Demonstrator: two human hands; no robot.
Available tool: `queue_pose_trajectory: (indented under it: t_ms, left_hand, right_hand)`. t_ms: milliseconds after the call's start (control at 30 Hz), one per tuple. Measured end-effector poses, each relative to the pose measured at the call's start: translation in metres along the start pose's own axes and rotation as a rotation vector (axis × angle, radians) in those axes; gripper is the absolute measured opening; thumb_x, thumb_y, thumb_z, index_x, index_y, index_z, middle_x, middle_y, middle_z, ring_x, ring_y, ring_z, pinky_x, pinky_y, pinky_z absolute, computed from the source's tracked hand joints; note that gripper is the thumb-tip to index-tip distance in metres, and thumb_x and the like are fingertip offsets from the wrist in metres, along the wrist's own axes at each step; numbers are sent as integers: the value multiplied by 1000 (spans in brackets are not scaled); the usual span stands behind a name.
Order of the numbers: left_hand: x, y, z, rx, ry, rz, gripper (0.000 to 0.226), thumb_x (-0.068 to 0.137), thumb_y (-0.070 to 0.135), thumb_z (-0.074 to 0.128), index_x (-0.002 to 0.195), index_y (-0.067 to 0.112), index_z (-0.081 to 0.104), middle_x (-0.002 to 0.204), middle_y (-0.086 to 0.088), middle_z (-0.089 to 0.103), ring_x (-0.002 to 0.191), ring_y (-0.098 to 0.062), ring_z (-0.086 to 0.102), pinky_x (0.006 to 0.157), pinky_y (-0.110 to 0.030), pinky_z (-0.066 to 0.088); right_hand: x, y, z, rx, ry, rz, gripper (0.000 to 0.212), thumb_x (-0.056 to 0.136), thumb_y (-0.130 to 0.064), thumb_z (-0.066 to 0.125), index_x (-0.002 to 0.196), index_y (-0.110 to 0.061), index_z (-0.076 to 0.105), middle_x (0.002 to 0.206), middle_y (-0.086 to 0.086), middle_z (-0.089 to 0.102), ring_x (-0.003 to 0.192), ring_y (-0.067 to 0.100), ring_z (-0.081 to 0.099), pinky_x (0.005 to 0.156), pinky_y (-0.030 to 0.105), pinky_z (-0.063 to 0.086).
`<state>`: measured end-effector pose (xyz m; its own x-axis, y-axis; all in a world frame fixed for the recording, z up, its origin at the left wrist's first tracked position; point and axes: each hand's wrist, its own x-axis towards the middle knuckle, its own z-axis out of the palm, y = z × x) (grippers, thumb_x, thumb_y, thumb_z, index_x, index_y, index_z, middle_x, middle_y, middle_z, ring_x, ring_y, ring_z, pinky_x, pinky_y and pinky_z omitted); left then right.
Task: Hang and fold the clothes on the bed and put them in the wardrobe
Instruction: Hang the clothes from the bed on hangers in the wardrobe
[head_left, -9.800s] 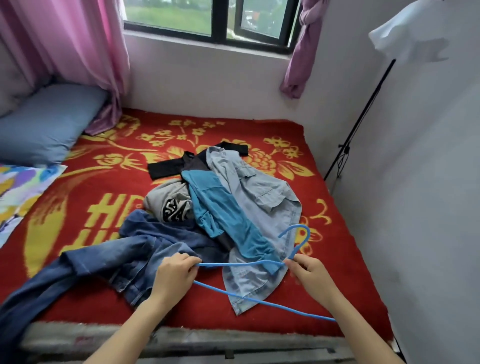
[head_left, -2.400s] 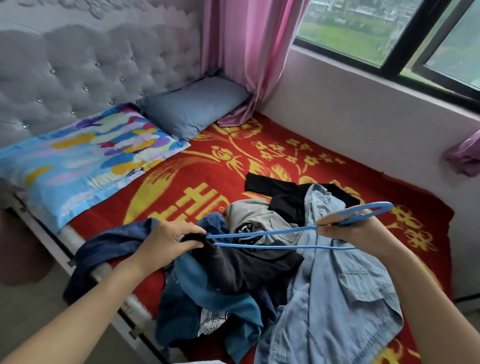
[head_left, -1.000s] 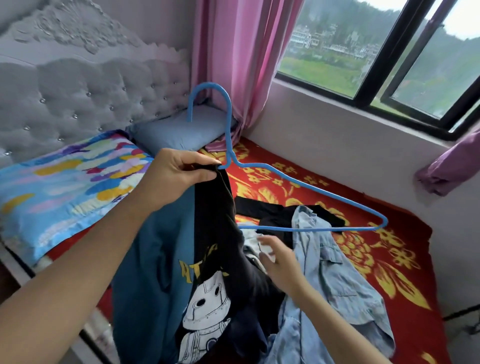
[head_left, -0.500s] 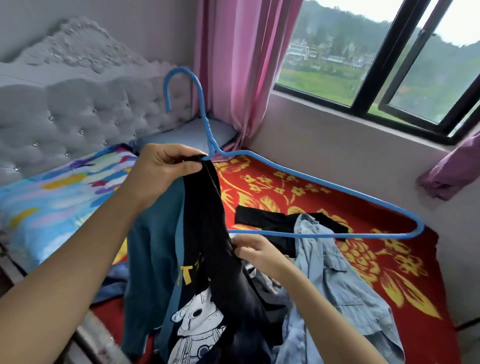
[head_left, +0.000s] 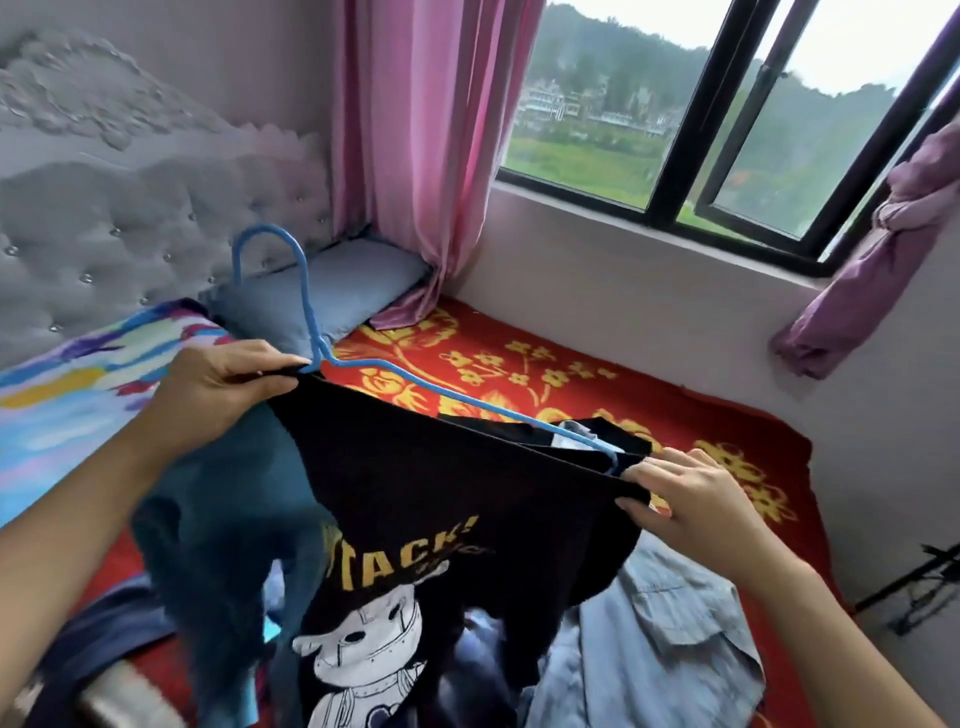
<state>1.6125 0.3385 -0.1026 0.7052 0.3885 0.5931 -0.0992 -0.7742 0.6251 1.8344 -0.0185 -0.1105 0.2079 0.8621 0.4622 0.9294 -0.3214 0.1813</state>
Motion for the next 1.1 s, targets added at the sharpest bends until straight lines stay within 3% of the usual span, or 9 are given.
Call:
queue_pose_trajectory:
  t_ms: [100,200,300,400,533,633,767,967,1100]
  left_hand:
    - [-1,-1,3,56,-29,7,29,73,0,68,102,5,68,85,6,72,79,15,57,78,-4,40]
    - [4,10,11,119,-25,97,23,79,-3,67,102,-8,67,84,-18,67,82,15,54,76,-8,40]
    - [11,39,27,156,-2,245,36,88,23,60,100,-10,66,82,5,61,88,21,48,78,-2,35]
    - [16,58,43,175,36,304,26,75,4,65,96,-10,69,87,16,55,87,18,49,80,-2,35]
    - [22,66,46,187,37,296,26,73,-1,70,98,-9,69,81,-14,67,79,3,54,76,-7,36]
    - [27,57,31,90,-27,200,36,71,-4,73,106,-4,67,82,5,70,79,20,52,73,-1,35]
    - [28,40,-4,12,-51,35,32,72,-5,72,93,19,70,72,25,66,67,17,53,66,-3,35]
    - [30,39,-51,67,-31,-56,59,72,4,74,73,61,65,70,37,62,58,14,51,60,2,34]
    - [14,40,-79,92,99,-107,69,71,2,75,74,69,60,67,22,65,51,13,49,56,4,33]
  right_hand:
    - [2,0,-13,67,-15,10,10,67,-19,70,70,-10,69,61,-6,64,56,14,62,56,22,44]
    - [17,-8,-26,233,-5,64,7,62,-8,66,68,-4,66,57,-2,58,53,12,51,54,19,40]
    - [49,-21,-40,392,-40,222,22,68,-14,55,87,-6,63,61,0,56,52,9,43,56,23,36]
    - [81,-35,-39,382,-145,209,35,87,-27,53,120,-13,55,74,7,63,65,18,52,68,33,42]
    - [107,-46,-38,172,-270,100,30,94,-37,49,74,-16,55,71,0,56,70,22,50,73,38,46]
    - [115,-34,-48,149,-285,106,31,93,-42,50,84,-18,66,81,-7,49,88,18,52,74,32,42]
    - [117,-6,-63,267,-219,227,27,89,-37,59,76,-16,70,98,-1,53,99,16,47,90,35,37]
    - [137,-4,-65,434,-246,270,29,91,-30,57,76,-7,67,96,7,55,80,16,52,81,35,44]
    - [164,-21,-61,528,-186,225,38,92,-30,54,78,5,59,78,12,52,61,9,41,65,26,35]
